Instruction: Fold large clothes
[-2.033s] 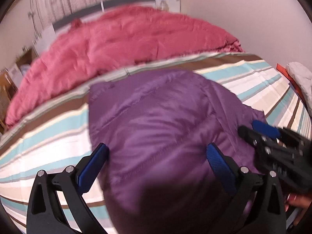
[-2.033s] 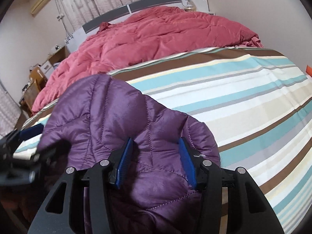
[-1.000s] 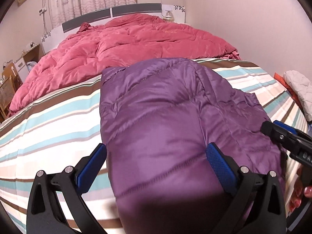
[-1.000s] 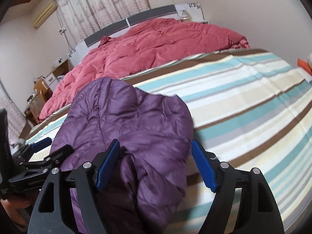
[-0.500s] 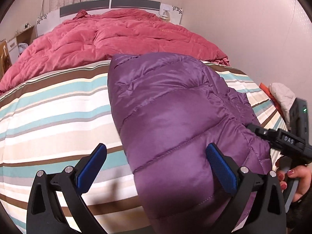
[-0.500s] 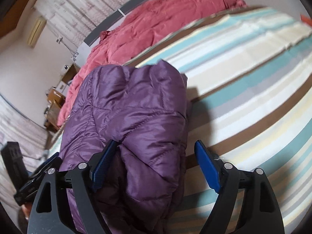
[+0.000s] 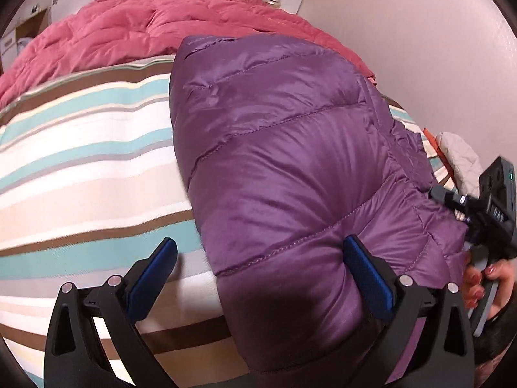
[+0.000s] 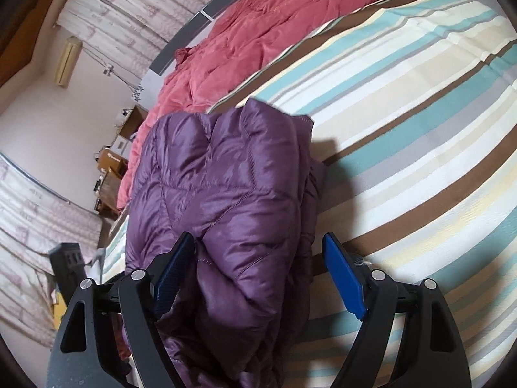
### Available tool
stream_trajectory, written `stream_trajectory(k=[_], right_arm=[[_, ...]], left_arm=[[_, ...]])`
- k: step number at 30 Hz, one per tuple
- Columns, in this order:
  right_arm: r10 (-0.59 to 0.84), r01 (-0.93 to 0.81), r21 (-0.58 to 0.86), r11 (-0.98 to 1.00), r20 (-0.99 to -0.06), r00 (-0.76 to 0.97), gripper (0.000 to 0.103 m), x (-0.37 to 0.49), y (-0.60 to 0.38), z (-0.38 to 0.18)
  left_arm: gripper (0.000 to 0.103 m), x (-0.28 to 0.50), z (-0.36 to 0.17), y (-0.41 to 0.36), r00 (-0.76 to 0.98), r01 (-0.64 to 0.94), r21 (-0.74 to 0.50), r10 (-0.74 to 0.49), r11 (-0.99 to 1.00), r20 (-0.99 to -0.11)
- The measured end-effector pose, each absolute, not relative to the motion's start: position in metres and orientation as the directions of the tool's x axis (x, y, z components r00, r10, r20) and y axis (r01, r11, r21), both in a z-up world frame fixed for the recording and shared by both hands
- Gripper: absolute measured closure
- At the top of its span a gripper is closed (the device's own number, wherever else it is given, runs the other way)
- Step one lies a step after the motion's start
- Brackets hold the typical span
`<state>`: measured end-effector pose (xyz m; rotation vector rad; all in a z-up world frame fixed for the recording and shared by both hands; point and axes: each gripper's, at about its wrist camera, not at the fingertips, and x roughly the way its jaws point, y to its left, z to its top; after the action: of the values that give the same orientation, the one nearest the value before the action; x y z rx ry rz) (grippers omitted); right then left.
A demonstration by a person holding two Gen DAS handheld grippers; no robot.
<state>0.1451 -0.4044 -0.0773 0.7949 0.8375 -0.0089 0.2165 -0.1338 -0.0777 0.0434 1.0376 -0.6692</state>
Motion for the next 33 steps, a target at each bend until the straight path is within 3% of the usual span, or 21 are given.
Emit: stream_trajectory(k=[3,6,10,22,29,33], right_arm=[[0.292,0.324,0.641,0.696,-0.665,0.687,0.022,0.150,-0.414,-0.081],[0.357,0.317,0.685,0.656,-0.652,0.669,0.030,0.160,-0.418,-0.094],[0.417,0.331,0.731,0.596,-0.635,0.650,0.031,0.171,-0.416,-0.109],[0.465,0.312,0.732,0.605,-0.644,0.608,0.033,0.173,-0.412,-0.114],[0.485,0.281,0.763,0.582,-0.603,0.633,0.050,0.182,-0.411,-0.123],[0.490,0.264,0.779,0.569,-0.579,0.651,0.057,0.172,-0.412,-0.125]], left_arm=[[0.002,0.217,-0.074,-0.141,0.337,0.560,-0.231,-0.474,0.795,-0.813],[0.002,0.220,-0.072,-0.145,0.330,0.575,-0.218,-0.467,0.789,-0.820],[0.002,0.219,-0.070,-0.142,0.333,0.579,-0.211,-0.465,0.788,-0.820],[0.002,0.236,-0.063,-0.138,0.239,0.540,-0.396,-0.586,0.743,-0.774],[0.002,0.241,-0.083,-0.144,0.148,0.483,-0.517,-0.648,0.706,-0.747],[0.005,0.234,-0.083,-0.149,0.166,0.500,-0.501,-0.646,0.706,-0.745]])
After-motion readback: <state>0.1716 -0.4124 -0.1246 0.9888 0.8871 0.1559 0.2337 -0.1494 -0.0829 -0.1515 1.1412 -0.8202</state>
